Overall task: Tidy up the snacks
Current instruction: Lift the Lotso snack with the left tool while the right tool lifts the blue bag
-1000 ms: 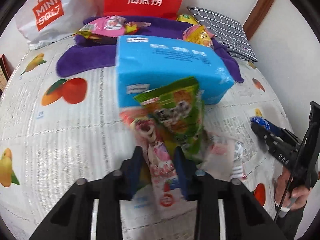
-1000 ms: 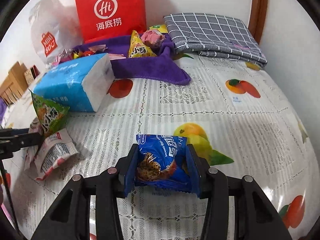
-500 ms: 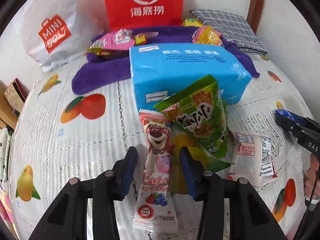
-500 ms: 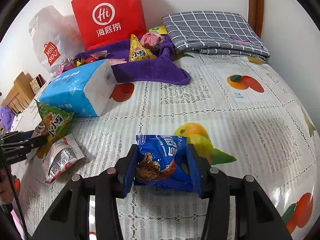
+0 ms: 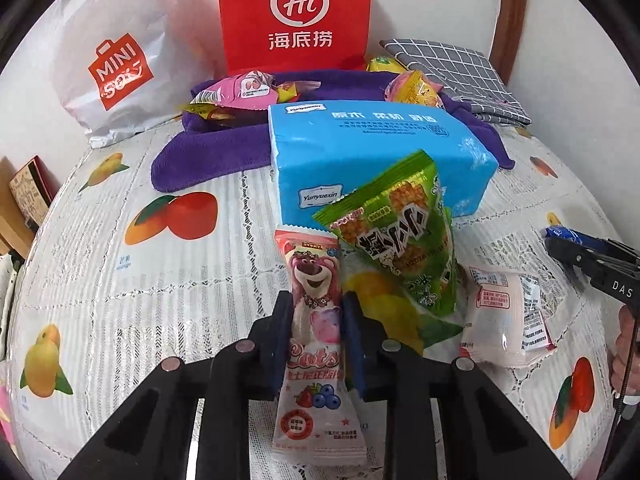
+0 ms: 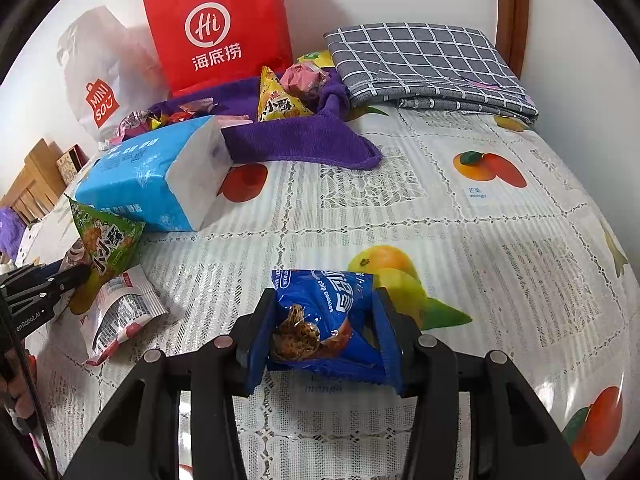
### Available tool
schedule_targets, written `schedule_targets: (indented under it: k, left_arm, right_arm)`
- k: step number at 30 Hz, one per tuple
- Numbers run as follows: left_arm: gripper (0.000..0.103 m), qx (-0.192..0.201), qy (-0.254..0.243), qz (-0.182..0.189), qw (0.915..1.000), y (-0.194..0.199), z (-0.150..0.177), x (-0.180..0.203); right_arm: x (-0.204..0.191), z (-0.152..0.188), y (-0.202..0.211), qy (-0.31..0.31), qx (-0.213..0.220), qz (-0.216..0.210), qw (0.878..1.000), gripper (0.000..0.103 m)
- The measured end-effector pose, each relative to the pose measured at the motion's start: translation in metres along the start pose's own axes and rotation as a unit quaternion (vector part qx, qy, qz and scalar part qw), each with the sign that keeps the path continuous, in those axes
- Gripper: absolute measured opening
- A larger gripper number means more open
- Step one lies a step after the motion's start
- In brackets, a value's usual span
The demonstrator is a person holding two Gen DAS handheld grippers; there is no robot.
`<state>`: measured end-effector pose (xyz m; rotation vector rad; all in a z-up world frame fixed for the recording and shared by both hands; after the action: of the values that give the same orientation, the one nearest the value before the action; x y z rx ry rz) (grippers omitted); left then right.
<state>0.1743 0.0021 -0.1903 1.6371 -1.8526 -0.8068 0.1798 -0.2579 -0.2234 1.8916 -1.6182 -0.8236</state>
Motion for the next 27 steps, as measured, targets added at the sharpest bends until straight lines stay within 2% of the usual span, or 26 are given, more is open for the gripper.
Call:
schedule_targets:
  k: [7,18,23,27]
  left_arm:
    - [0.024,0.000,0.008,0.009,0.9999,0.0006,0.0009,-0.0028]
    - [0.024,0.000,0.010,0.010,0.9999,0.0002,0.0009,-0.0022]
    - [0.020,0.001,0.015,0.008,0.9999,0.0009,0.0009,-0.0040]
    - [0.019,-0.012,0.013,0.007,0.9998,0.0072,0.0047,-0.0036]
  right_arm:
    - [-0.0056,0.0009,-0.0017,0.019,-0.005,0.020,1.000,0.047]
    - [-0.0025,0.0003,0.0000,0.007,-0.004,0.008,1.000,0.046]
    - [-0.0025,0.0003,0.0004,0.007,-0.004,0.009,1.000,0.046]
    - [-0.0015,0.0003,0.0011,0.005,-0.003,0.008,1.000,0.046]
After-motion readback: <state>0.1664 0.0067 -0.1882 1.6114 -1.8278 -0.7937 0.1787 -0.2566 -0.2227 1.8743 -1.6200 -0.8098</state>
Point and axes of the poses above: each gripper's, at about its wrist camera, not at the fingertips, and y roughly against the way its jaws point, x to its right, z to its underside, the point moved 5 cm from there along -y, roughly the way its jaws point, and after that the axes turned 6 degrees about x, right-handed, at the moved point
